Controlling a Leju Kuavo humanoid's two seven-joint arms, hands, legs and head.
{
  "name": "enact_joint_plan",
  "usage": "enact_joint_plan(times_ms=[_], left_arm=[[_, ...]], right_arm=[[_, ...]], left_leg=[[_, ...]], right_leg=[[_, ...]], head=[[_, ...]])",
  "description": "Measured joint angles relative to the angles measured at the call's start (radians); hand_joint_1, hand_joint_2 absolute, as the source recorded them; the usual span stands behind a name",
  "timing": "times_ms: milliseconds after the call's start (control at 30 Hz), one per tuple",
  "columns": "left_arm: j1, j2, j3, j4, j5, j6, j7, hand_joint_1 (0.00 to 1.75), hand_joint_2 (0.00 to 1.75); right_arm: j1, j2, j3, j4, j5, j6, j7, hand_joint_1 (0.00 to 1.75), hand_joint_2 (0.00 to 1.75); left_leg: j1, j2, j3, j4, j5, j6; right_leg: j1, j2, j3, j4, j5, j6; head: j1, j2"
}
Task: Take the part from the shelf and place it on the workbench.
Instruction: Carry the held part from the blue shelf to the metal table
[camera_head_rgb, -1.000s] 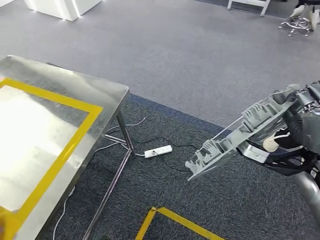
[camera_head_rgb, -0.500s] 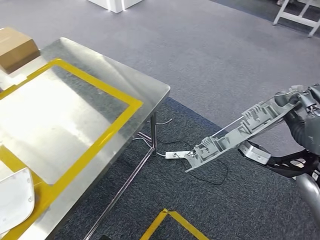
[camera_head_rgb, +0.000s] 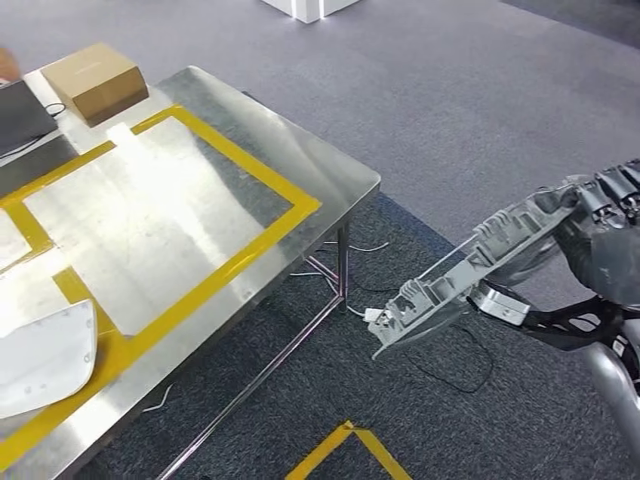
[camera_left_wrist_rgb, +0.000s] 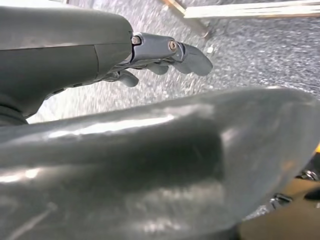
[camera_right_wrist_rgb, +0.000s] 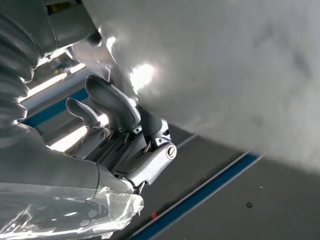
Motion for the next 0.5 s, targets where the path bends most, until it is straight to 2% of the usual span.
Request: enact_joint_plan(times_ms=[33, 67, 100, 133, 167, 233, 267, 300, 367, 400, 433, 500], left_arm=[[-0.001, 0.0, 0.001, 0.0, -0.001, 0.0, 0.0, 0.0, 0.0], [-0.001, 0.0, 0.001, 0.0, -0.002, 0.0, 0.0, 0.0, 0.0], [0.0, 0.0, 0.002, 0.0, -0.004, 0.0, 0.0, 0.0, 0.0], [0.001, 0.001, 0.002, 0.0, -0.006, 0.0, 0.001, 0.0, 0.0], [0.001, 0.001, 0.003, 0.0, -0.007, 0.0, 0.001, 0.0, 0.0], [-0.002, 0.003, 0.006, 0.0, -0.011, 0.0, 0.002, 0.0, 0.0], [-0.003, 0.004, 0.008, 0.0, -0.012, -0.001, 0.002, 0.0, 0.0], [-0.004, 0.004, 0.01, 0.0, -0.013, -0.001, 0.002, 0.0, 0.0], [-0.002, 0.005, 0.014, 0.0, -0.015, -0.002, 0.002, 0.0, 0.0], [-0.001, 0.006, 0.016, 0.0, -0.017, -0.002, 0.003, 0.0, 0.0], [-0.001, 0.007, 0.017, 0.0, -0.019, -0.003, 0.004, 0.0, 0.0], [-0.002, 0.007, 0.018, 0.0, -0.021, -0.004, 0.005, 0.0, 0.0]], right_arm=[[0.003, 0.0, 0.0, 0.0, -0.002, 0.0, 0.0, 1.75, 1.75], [0.006, 0.0, 0.0, 0.0, -0.004, 0.0, 0.001, 1.75, 1.75], [0.009, 0.0, 0.0, 0.0, -0.006, 0.0, 0.0, 1.75, 1.75], [0.011, 0.0, 0.0, 0.0, -0.008, 0.0, 0.0, 1.75, 1.75], [0.012, 0.0, 0.0, 0.0, -0.01, 0.0, -0.001, 1.75, 1.75], [0.012, 0.0, -0.002, 0.0, -0.014, 0.0, -0.003, 1.75, 1.75], [0.013, 0.0, -0.003, 0.0, -0.016, 0.001, -0.004, 1.75, 1.75], [0.013, 0.0, -0.004, 0.0, -0.017, 0.002, -0.005, 1.75, 1.75], [0.012, 0.0, -0.004, 0.0, -0.021, 0.005, -0.007, 1.75, 1.75], [0.012, 0.0, -0.005, 0.0, -0.023, 0.007, -0.008, 1.75, 1.75], [0.012, 0.0, -0.006, 0.0, -0.024, 0.009, -0.009, 1.75, 1.75], [0.014, -0.001, -0.008, 0.0, -0.027, 0.013, -0.01, 1.75, 1.75]], left_leg=[[0.001, 0.013, -0.029, 0.063, -0.025, -0.001], [0.001, 0.018, -0.047, 0.104, -0.036, 0.0], [0.0, 0.02, -0.047, 0.109, -0.028, 0.003], [-0.001, 0.023, -0.028, 0.077, -0.005, 0.007], [-0.005, 0.036, 0.007, 0.016, 0.026, 0.016], [-0.019, 0.082, 0.078, -0.111, 0.067, 0.033], [-0.025, 0.099, 0.097, -0.147, 0.072, 0.039], [-0.028, 0.102, 0.102, -0.161, 0.07, 0.042], [-0.025, 0.077, 0.101, -0.168, 0.073, 0.048], [-0.022, 0.065, 0.102, -0.171, 0.075, 0.052], [-0.017, 0.053, 0.104, -0.174, 0.078, 0.055], [-0.012, 0.03, 0.106, -0.175, 0.079, 0.06]], right_leg=[[0.003, -0.015, 0.0, 0.0, -0.001, -0.002], [0.005, -0.03, 0.001, 0.0, -0.001, -0.003], [0.008, -0.043, 0.001, 0.0, -0.002, -0.004], [0.01, -0.056, 0.003, 0.0, -0.003, -0.004], [0.013, -0.067, 0.005, 0.0, -0.004, -0.005], [0.021, -0.089, 0.008, 0.002, -0.009, -0.002], [0.024, -0.1, 0.009, 0.002, -0.011, 0.001], [0.027, -0.111, 0.011, 0.001, -0.013, 0.005], [0.026, -0.125, 0.014, 0.0, -0.018, 0.013], [0.025, -0.112, 0.012, 0.011, -0.028, 0.019], [0.023, -0.088, 0.0, 0.039, -0.047, 0.023], [0.02, -0.033, -0.054, 0.154, -0.105, 0.03]], head=[[0.0, 0.0], [0.0, 0.0], [0.0, 0.0], [0.0, 0.0], [0.0, 0.0], [0.0, 0.0], [0.001, 0.0], [0.002, 0.0], [0.003, 0.0], [0.004, 0.0], [0.006, 0.0], [0.012, 0.0]])
